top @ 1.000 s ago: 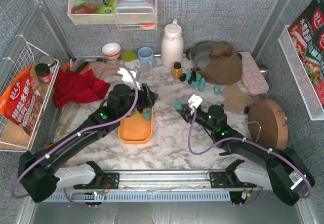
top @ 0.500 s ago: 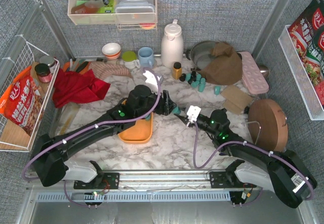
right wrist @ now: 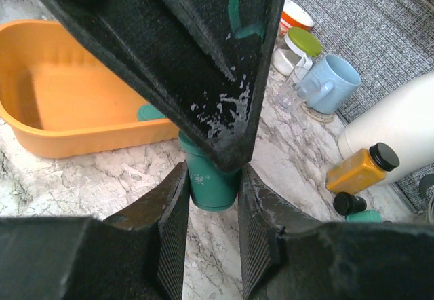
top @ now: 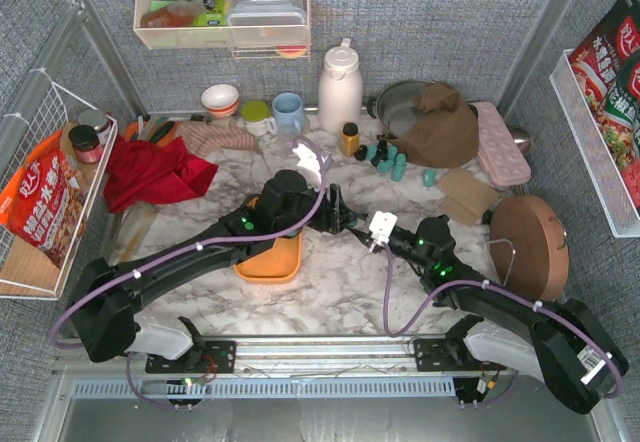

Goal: Mix the coffee capsules in the storage basket

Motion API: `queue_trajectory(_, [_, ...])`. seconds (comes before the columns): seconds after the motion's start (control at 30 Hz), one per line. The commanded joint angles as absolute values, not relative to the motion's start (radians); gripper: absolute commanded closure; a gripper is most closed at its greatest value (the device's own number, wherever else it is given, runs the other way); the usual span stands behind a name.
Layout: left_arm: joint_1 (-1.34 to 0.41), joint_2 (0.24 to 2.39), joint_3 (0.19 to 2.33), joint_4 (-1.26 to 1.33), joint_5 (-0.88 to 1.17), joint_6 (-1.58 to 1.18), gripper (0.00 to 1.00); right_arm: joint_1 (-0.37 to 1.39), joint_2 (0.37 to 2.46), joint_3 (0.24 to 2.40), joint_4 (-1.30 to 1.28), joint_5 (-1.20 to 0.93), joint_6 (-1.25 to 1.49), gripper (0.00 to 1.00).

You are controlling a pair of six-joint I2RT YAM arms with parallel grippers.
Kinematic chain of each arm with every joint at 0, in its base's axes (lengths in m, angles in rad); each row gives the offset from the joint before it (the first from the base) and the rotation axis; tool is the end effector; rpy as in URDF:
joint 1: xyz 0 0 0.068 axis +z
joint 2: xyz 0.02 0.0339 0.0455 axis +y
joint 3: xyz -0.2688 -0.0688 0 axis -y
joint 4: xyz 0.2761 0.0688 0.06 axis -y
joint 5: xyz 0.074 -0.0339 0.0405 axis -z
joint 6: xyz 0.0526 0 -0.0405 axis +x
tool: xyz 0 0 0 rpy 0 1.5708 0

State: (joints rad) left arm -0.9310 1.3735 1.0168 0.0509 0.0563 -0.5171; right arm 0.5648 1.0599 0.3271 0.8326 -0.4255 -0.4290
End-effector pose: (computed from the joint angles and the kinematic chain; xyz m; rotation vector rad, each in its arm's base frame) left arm 0.2171 -0.2967 0.2988 0.4545 1.9623 -1.0202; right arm 0.2040 0.1550 0.2200 -0.9978 1.1122 0.4222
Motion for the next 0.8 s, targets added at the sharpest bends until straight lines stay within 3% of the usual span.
queue_trajectory(0.0, [-0.933, 1.384, 1.022, 0.069, 0.089, -0.533, 0.34, 0.566, 1.047, 0.325, 0.841, -0.438, -0.445, 0.9])
queue_trajectory(0.27, [-0.935, 1.403, 1.022, 0.071, 0.11, -0.554, 0.37, 0.566, 1.034, 0.322, 0.836, -0.436, -0.448, 0.9])
queue_trajectory(0.57, [-0.935, 1.409, 1.026, 0.075, 0.107, -0.571, 0.54, 0.566, 1.026, 0.321, 0.831, -0.436, -0.449, 0.89])
queue_trajectory(0.77, [-0.935, 1.376, 1.024, 0.055, 0.032, -0.572, 0.58, 0.566, 1.025, 0.324, 0.811, -0.439, -0.456, 0.68])
